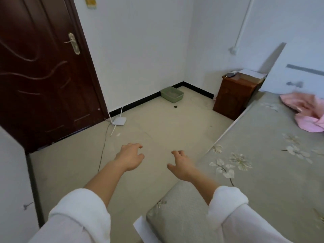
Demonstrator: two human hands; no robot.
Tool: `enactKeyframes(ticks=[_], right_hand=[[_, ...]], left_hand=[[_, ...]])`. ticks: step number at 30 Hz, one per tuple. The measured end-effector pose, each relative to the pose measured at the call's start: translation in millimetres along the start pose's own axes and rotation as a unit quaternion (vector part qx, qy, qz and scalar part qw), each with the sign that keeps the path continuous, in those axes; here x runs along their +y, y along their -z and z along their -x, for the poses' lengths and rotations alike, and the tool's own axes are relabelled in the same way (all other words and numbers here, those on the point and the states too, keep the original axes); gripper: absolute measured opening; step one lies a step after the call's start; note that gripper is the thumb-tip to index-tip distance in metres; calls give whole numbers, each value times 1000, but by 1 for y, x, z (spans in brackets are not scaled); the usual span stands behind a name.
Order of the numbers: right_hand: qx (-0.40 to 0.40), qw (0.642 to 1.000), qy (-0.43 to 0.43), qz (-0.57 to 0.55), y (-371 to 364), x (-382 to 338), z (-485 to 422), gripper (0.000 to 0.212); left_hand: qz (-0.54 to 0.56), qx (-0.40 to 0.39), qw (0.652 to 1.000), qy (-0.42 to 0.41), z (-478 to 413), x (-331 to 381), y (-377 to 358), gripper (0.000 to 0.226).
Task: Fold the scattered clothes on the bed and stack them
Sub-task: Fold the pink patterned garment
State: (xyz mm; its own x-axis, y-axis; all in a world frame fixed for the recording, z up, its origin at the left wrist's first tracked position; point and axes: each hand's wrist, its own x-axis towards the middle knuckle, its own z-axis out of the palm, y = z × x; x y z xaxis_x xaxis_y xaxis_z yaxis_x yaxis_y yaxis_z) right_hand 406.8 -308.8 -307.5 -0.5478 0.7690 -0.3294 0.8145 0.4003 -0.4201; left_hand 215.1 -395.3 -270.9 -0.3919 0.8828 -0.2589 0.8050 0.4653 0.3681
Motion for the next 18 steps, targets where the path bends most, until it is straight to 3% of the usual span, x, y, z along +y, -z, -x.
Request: enactKeyframes(ticks=[8, 13, 18], right_hand=[[31, 1000, -4, -3, 14, -90, -157, 61], [47, 997, -61, -29, 20, -124, -242, 60], [78, 987, -129, -57, 38, -121, -293, 58]], left_hand=[[-16, 17, 999, -29, -143, -80, 68, 46], [-33, 2, 997, -74, -232, -113, 100, 46], [-32, -25, 990, -134, -322, -102, 114, 46]])
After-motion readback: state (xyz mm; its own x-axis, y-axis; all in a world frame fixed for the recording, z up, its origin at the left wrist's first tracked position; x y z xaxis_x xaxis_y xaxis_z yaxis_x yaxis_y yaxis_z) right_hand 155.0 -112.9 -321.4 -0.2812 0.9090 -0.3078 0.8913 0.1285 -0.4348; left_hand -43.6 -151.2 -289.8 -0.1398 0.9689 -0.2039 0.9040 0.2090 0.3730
